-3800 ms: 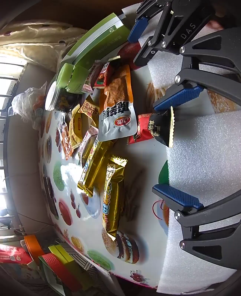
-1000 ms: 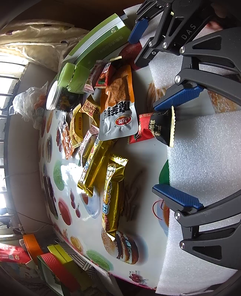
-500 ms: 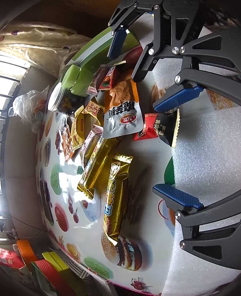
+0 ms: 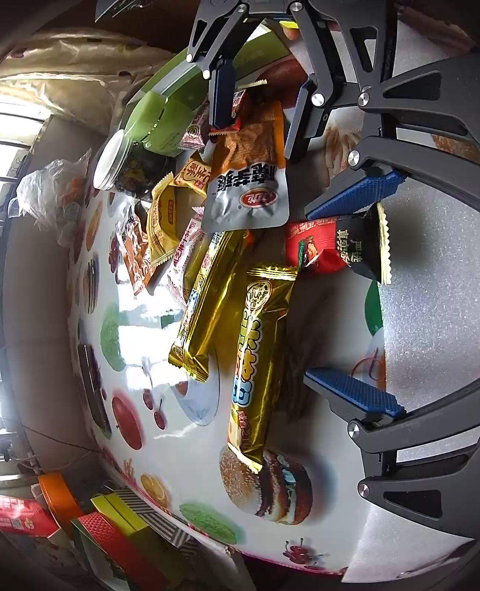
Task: Organize snacks
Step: 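Close left gripper on red-black sweet while right gripper grasps orange spicy-strip pouch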
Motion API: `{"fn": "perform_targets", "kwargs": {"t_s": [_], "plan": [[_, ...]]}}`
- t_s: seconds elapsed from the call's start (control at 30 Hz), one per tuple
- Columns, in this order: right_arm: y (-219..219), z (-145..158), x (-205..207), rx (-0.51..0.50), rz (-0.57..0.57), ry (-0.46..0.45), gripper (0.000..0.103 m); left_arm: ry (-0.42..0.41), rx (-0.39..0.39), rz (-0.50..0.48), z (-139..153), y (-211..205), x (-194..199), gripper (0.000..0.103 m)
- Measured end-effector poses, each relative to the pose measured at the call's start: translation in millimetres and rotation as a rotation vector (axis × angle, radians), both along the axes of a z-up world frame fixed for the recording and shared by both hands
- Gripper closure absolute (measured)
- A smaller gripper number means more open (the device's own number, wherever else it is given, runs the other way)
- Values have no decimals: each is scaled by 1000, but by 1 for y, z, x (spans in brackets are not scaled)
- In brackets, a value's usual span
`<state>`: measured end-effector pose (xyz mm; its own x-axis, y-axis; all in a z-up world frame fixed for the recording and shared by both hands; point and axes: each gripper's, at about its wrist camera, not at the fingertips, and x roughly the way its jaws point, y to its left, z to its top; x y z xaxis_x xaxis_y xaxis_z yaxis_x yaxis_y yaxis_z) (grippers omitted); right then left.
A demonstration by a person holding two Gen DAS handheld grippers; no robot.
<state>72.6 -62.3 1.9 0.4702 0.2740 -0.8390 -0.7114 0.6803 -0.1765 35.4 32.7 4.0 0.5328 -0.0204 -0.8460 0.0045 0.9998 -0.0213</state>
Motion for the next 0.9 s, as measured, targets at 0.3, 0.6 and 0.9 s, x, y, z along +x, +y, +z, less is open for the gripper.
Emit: {"fn": "perform_targets", "kwargs": {"t_s": [0.3, 0.6, 0.9], "plan": [[8, -1, 22, 13, 4, 43, 36, -6, -3, 12, 1, 6, 8, 23], [5, -1, 25, 77, -98, 58, 42, -26, -18, 21, 5, 12, 8, 58], [5, 4, 17, 110, -122, 25, 73, -39, -87, 21, 7, 18, 4, 74]]}}
